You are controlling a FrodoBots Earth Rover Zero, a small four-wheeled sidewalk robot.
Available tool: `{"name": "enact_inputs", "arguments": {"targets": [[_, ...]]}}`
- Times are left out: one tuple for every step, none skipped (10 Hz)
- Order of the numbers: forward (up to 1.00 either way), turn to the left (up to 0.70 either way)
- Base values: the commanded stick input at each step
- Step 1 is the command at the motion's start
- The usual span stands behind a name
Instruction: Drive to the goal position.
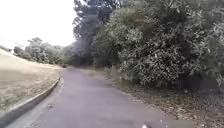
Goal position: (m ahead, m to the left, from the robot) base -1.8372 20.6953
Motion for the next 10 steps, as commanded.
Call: {"name": "enact_inputs", "arguments": {"targets": [[0.45,0.26],[0.45,0.09],[0.45,0.00],[0.45,0.00],[0.45,0.00],[0.45,0.00],[0.45,0.00],[0.45,0.27],[0.45,0.27],[0.45,0.27]]}}
